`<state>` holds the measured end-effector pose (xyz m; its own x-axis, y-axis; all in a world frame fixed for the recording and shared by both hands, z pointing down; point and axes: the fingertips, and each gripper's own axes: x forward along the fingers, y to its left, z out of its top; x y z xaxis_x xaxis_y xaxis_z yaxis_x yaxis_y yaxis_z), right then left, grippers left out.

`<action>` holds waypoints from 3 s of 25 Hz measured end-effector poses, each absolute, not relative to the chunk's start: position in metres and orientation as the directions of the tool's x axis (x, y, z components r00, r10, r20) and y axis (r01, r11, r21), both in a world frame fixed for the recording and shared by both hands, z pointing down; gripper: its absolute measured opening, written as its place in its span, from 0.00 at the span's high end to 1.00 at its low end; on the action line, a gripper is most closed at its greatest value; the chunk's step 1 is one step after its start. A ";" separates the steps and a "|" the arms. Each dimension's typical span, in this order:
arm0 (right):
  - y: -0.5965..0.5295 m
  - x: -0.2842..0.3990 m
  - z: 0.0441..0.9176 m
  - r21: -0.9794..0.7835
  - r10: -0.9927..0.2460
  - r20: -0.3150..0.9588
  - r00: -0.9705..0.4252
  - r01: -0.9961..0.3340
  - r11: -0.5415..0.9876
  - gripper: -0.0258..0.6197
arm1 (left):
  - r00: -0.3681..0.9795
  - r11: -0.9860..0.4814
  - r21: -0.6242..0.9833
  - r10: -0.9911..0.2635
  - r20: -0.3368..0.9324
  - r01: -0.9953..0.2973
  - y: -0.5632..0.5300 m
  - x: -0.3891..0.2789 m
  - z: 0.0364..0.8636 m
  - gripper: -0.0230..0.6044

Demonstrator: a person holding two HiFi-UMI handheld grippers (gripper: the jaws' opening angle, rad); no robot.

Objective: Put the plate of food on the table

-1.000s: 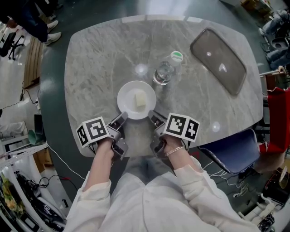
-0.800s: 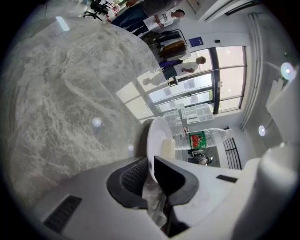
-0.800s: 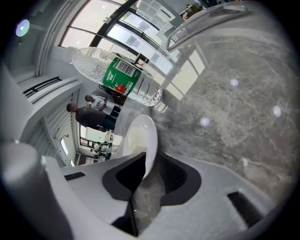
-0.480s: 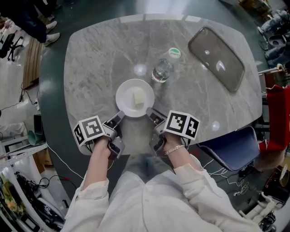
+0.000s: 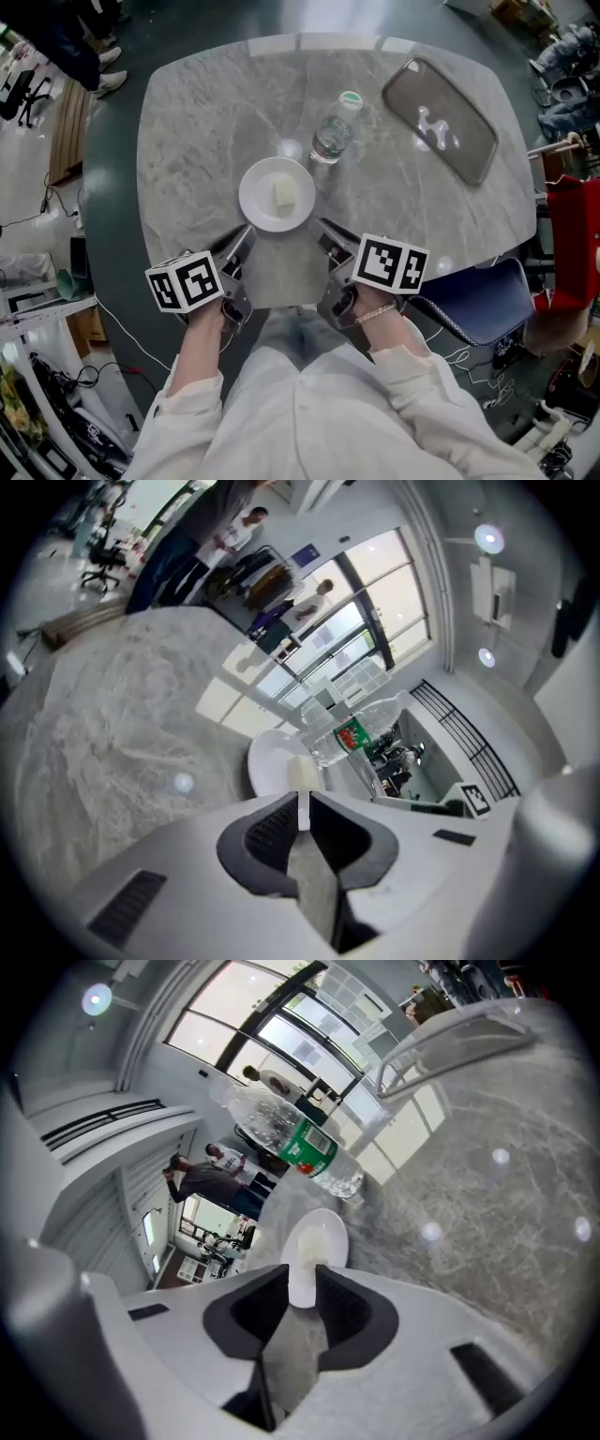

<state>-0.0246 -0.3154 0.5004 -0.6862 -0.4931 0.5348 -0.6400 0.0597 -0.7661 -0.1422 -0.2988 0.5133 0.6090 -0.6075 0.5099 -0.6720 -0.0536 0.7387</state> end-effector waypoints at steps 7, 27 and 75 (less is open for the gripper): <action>-0.286 -0.017 0.444 -0.785 -0.516 0.398 -0.758 -0.573 0.236 0.95 | 0.591 -0.295 0.544 -0.621 0.516 -0.785 -0.273 -0.130 0.469 0.90; -0.205 0.001 0.372 -0.659 -0.290 0.307 -0.906 -0.422 0.623 0.96 | 0.773 -0.550 0.575 -0.577 0.263 -0.606 -0.185 -0.052 0.382 0.93; -0.187 -0.001 0.381 -0.501 -0.156 0.436 -0.886 -0.383 0.776 0.96 | 0.831 -0.539 0.644 -0.453 0.322 -0.543 -0.171 -0.024 0.410 0.93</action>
